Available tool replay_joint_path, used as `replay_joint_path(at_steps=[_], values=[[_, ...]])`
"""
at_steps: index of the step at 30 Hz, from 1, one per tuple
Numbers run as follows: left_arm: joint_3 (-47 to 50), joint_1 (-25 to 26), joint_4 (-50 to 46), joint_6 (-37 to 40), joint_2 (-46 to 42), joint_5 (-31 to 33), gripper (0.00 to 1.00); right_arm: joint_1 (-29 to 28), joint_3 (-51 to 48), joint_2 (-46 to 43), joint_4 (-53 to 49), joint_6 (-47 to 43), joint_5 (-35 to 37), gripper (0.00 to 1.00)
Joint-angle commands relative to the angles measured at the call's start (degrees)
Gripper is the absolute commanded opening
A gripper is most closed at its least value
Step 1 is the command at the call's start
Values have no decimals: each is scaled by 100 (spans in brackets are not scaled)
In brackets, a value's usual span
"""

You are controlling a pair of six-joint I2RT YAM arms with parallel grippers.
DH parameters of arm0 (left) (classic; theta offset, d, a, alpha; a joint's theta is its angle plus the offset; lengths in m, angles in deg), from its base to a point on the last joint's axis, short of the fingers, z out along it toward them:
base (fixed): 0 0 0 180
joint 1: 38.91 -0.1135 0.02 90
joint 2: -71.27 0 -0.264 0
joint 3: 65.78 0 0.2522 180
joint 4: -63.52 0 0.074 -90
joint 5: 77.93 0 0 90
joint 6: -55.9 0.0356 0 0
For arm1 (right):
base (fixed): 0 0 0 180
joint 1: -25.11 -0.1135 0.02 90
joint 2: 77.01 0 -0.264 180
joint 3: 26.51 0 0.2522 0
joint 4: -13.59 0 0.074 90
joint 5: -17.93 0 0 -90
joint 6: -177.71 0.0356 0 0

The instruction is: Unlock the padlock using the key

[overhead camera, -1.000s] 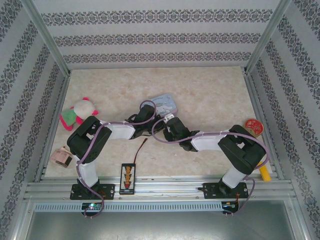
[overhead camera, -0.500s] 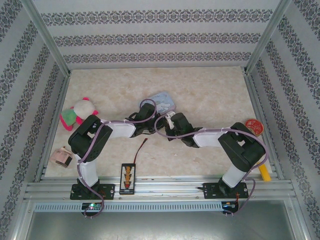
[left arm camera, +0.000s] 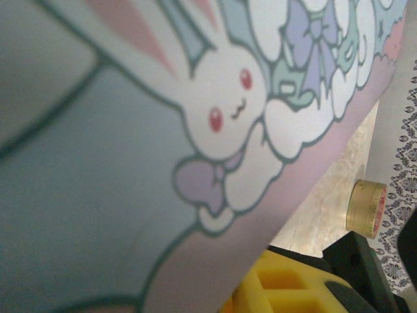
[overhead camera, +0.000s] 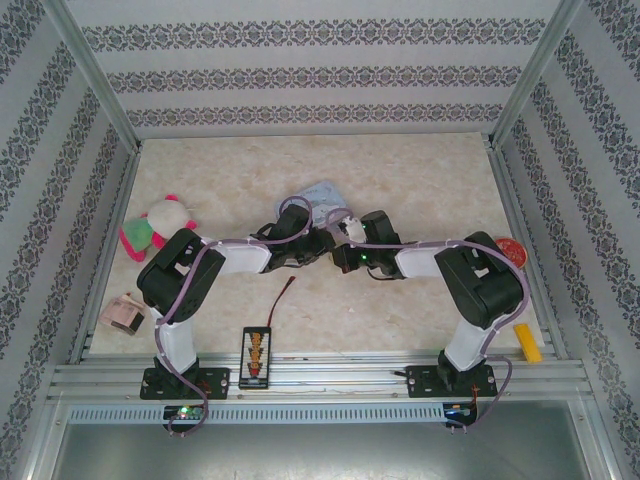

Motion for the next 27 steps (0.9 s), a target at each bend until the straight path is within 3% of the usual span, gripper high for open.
replay_joint_path(at_steps=[1,8,12,19,27], values=[[99,71,41,-95,-98,-484,28,-12,86,146,308,342,-371,0],[241,53,-92,23,-396,-208,46,-1,-25,226,508,620,-262,0],[305,36,-74,19,-476,-146,51,6,-41,201,527,702,-233,0],[362,18,-27,35,-508,-10,55,19,-69,52,509,755,-190,0],[222,26,-384,444,-571,794,47,-3,-105,-108,457,766,-128,0]])
